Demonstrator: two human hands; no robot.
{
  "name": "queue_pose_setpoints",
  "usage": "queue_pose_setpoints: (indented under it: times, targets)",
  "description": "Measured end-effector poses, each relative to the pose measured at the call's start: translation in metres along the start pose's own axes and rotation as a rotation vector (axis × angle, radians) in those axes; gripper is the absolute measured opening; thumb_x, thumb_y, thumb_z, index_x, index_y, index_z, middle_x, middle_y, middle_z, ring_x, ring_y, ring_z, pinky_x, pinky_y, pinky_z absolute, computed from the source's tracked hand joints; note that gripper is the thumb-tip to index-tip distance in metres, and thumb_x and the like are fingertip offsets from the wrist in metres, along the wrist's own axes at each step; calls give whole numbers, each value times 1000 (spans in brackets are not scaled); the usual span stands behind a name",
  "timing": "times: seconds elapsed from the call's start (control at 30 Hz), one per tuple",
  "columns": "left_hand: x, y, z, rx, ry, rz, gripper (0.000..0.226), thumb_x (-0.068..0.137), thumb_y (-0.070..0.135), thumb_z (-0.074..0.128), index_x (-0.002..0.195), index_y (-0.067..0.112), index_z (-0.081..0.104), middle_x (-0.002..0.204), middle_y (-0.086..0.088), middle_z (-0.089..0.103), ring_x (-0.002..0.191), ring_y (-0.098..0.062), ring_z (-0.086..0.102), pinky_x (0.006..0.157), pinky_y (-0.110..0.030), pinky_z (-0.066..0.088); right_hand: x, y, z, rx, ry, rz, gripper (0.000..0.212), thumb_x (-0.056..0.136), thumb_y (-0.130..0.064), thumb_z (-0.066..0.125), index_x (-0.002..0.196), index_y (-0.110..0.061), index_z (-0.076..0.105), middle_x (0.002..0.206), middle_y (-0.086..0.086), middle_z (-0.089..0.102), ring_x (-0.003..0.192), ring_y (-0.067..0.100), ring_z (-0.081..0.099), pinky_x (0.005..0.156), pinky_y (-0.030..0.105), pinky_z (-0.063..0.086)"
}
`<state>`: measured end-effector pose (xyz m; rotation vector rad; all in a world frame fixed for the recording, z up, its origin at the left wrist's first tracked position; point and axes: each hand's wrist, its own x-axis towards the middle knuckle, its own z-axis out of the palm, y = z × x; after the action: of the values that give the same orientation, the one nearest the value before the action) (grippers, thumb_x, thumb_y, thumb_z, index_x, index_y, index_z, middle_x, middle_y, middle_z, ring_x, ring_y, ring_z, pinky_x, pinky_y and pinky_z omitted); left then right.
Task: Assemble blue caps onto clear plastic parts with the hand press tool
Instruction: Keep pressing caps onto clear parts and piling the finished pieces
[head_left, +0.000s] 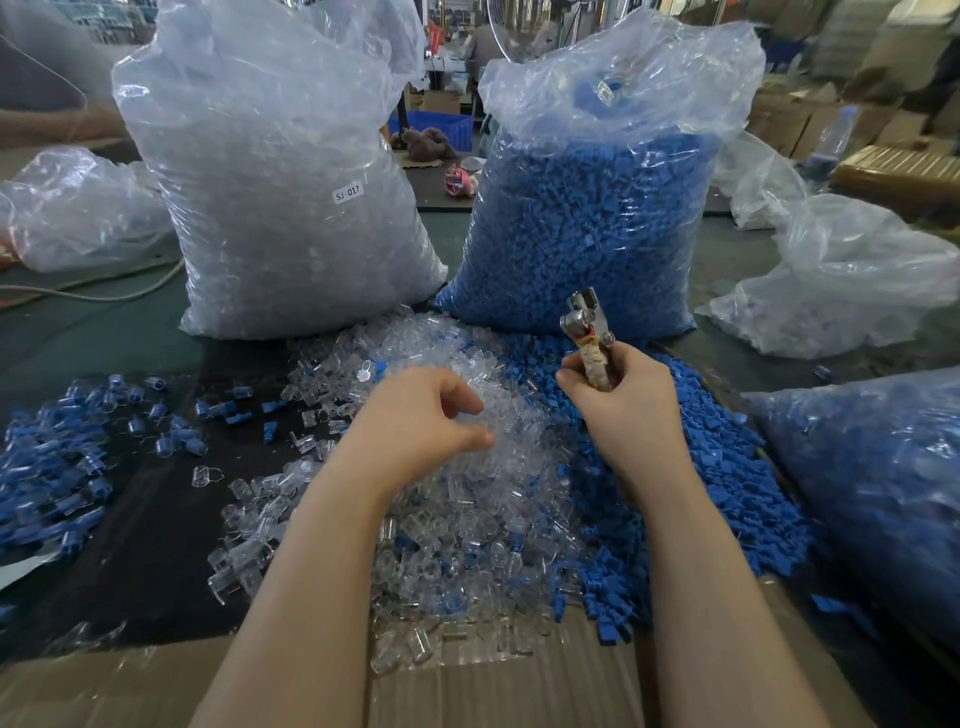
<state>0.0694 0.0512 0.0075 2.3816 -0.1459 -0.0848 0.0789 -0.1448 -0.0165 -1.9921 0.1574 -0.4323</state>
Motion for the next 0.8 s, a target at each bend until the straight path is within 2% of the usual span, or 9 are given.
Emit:
queue_pose_setpoints:
  times: [0.17, 0.3, 0.37, 0.43, 0.53, 0.63, 0.8]
  targets:
    - [2, -1, 2, -94, 105, -8, 15, 70, 33, 86, 75, 31, 72, 68, 16, 67, 61, 9, 60, 55, -8, 38, -2, -2, 1, 30, -28, -41, 12, 86, -18, 71, 86, -30, 69, 76, -17, 67, 70, -3, 61, 69, 25, 48]
    - [2, 2, 2, -342, 191, 11, 18, 67, 35, 87, 76, 29, 74, 70, 16, 71, 64, 5, 64, 63, -15, 45, -3, -5, 1, 57, -18, -67, 12, 86, -16, 72, 89, -28, 69, 81, -13, 69, 76, 5, 63, 73, 28, 52]
    - [2, 5, 3, -431, 205, 21, 17, 68, 27, 88, 77, 26, 74, 73, 11, 73, 67, 0, 66, 67, -20, 51, -3, -7, 1, 104, -12, -82, 14, 85, -16, 73, 86, -28, 67, 78, -14, 68, 71, 1, 62, 66, 18, 48]
    - [2, 8, 5, -480, 195, 32, 16, 71, 18, 86, 79, 25, 73, 75, 6, 74, 68, -3, 66, 68, -18, 54, -4, -9, 0, 133, -12, -94, 16, 85, -16, 74, 83, -29, 66, 72, -16, 66, 65, -4, 59, 59, 9, 43]
    - [2, 10, 6, -504, 149, 57, 14, 79, 17, 80, 84, 29, 75, 74, 11, 74, 67, 2, 66, 67, -12, 52, -5, -10, 0, 154, -31, -119, 16, 86, -16, 73, 82, -30, 66, 68, -20, 65, 63, -4, 57, 59, 9, 43]
    - [3, 13, 7, -508, 167, 70, 8, 82, 21, 77, 82, 29, 75, 74, 11, 74, 72, -1, 69, 72, -21, 53, -7, -12, 0, 180, -58, -139, 18, 87, -12, 71, 83, -29, 67, 69, -20, 66, 62, -6, 56, 60, 9, 44]
    - [4, 16, 10, -494, 194, 67, 5, 84, 21, 76, 85, 25, 73, 80, 6, 75, 82, -19, 72, 85, -45, 58, -8, -15, 0, 220, -70, -141, 19, 88, -11, 71, 86, -29, 67, 74, -16, 68, 68, -6, 60, 63, 7, 45]
